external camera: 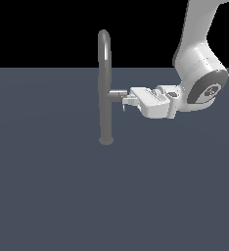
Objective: Turn on the faucet by rotating a designated handle.
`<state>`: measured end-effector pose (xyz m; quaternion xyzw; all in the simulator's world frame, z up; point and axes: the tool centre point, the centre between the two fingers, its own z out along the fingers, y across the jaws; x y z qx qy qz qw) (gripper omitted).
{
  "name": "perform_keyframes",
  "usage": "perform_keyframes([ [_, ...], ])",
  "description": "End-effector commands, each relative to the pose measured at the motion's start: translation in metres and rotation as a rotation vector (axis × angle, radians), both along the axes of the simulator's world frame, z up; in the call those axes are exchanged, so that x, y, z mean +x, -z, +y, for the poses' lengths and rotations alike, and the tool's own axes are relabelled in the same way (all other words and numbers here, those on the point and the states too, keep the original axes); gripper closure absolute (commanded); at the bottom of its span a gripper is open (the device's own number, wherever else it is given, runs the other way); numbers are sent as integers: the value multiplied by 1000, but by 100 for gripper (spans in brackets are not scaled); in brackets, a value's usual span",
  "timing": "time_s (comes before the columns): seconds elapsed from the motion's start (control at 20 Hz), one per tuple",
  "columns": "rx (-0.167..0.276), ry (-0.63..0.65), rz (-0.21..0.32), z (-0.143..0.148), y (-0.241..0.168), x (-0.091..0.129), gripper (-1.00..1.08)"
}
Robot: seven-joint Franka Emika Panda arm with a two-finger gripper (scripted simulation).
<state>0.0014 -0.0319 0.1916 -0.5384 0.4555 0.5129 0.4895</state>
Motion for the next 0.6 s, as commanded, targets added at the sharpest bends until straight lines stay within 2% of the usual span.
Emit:
perform_keyframes([
  [0.0, -4, 4, 11, 2, 12, 4, 108],
  [0.55, -10, 15, 54, 3, 52, 19, 108],
])
